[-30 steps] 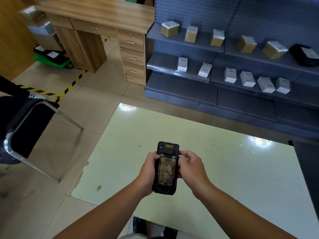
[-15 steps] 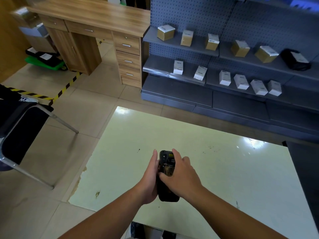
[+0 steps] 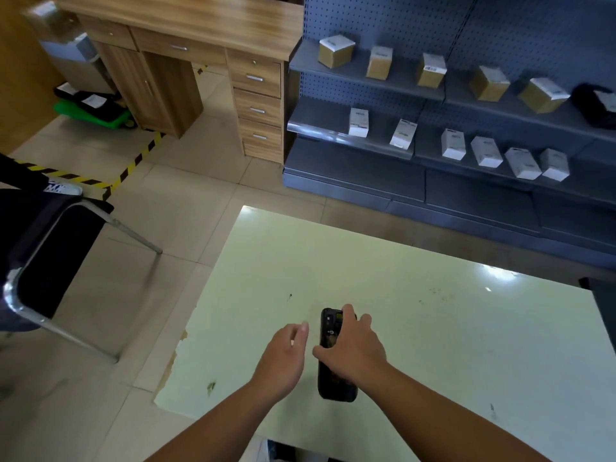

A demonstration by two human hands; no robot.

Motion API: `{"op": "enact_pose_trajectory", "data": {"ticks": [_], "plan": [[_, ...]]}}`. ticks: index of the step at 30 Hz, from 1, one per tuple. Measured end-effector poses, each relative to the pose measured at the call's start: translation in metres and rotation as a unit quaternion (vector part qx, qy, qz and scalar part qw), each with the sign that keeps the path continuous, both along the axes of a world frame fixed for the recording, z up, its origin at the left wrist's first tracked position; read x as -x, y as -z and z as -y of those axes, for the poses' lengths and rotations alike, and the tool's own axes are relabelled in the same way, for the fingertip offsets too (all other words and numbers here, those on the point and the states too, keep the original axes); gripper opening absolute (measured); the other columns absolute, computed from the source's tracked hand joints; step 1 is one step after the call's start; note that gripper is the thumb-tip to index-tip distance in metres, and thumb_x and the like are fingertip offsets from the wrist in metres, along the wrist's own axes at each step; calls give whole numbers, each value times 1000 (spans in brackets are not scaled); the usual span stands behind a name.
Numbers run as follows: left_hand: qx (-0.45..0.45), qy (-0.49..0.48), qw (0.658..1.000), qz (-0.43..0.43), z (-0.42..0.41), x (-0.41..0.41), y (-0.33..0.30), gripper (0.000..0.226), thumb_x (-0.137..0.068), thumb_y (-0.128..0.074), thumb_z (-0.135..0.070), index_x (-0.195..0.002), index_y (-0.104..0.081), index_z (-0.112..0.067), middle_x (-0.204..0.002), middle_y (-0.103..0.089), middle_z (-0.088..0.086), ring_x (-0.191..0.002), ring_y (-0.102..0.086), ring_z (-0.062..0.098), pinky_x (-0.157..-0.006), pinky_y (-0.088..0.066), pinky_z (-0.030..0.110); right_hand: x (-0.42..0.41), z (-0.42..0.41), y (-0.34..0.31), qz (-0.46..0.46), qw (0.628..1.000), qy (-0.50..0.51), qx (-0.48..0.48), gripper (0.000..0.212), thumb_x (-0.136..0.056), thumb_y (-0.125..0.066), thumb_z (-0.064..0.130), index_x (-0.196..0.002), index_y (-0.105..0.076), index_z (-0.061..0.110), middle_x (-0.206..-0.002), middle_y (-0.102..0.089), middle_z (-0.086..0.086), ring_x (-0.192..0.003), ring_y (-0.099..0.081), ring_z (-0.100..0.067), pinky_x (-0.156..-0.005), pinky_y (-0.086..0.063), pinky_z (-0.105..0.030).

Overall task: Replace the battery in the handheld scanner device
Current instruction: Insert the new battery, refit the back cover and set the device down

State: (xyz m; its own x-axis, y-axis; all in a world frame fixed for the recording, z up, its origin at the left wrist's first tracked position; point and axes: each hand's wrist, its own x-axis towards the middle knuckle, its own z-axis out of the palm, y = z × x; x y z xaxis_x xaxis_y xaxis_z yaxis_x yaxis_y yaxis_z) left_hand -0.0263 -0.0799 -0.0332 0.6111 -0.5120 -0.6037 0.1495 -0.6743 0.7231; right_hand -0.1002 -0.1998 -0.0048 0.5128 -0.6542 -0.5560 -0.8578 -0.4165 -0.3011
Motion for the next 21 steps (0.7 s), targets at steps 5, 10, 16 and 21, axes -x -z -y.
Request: {"op": "enact_pose_trajectory", "data": {"ticks": [5,10,16,21], "plan": [[-35,16,999,10,-38,-14,30,41,-103,-33,-51,-121,-63,-29,-122,-63,-7,-110,-63,11,-102,-49,42,-26,-12,44,-37,999,-22,15,83,-77,-76,46,-141,-26,24,-126,-38,-9,-107,-54,-31,-72,-48,-34],[-51,28,998,6,-58,-15,47,34,-104,-37,-48,-118,-62,-28,-120,-61,-4,-110,-60,10,-97,-47,34,-35,-21,73,-63,997,-29,17,87,-78,-75,47,-144,-23,23,-127,-37,-10,-107,-53,-31,-70,-47,-35],[-42,49,998,18,-56,-15,48,30,-104,-43,-44,-123,-60,-28,-120,-60,-10,-104,-59,5,-92,-46,27,-33,-30,84,-50,996,-40,57,89,-77,-75,50,-144,-23,23,-129,-37,-11,-108,-53,-31,-68,-45,-33],[-33,81,996,36,-49,-14,47,32,-103,-47,-42,-128,-59,-28,-120,-59,-13,-99,-59,-2,-88,-47,24,-26,-22,78,-45,998,-39,13,92,-82,-72,54,-151,-18,24,-135,-36,-11,-117,-51,-33,-84,-54,-42]]}}
